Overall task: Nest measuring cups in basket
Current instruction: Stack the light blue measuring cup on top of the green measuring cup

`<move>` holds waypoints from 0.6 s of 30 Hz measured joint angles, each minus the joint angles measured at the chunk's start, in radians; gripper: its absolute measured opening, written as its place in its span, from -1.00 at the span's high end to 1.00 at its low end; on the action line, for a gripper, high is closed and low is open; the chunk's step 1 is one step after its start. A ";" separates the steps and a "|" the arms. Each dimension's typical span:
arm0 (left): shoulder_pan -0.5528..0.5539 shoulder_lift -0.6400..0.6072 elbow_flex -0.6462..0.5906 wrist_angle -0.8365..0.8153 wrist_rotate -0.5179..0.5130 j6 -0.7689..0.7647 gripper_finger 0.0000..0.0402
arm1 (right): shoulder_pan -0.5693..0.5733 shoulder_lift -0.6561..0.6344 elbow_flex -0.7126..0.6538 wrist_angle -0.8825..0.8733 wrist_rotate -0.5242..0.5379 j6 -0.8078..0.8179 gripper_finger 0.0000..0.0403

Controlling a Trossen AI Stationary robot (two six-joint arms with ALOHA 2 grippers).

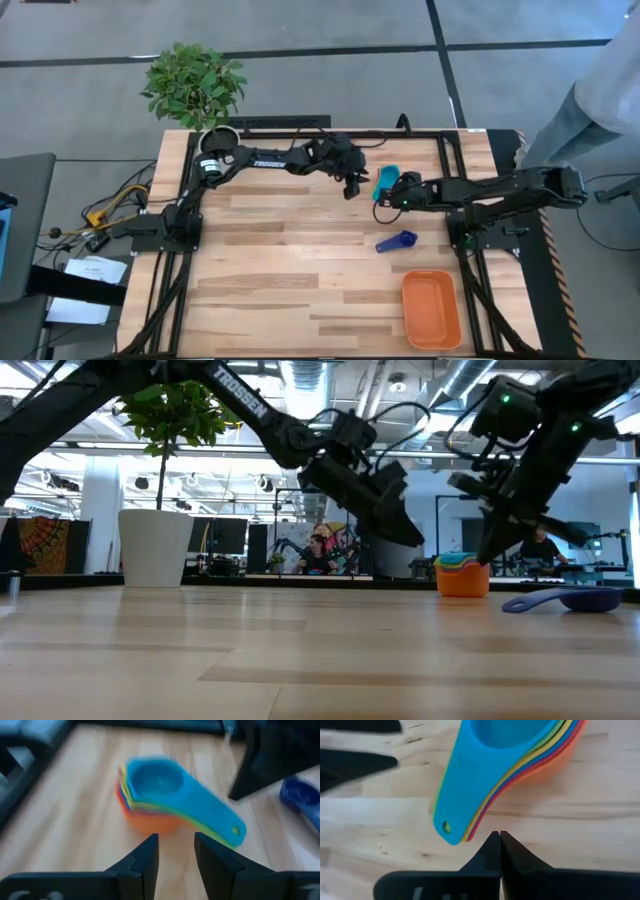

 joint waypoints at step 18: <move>-0.030 0.056 0.000 0.041 0.005 -0.123 0.59 | -0.045 0.059 -0.001 0.067 -0.029 -0.030 0.95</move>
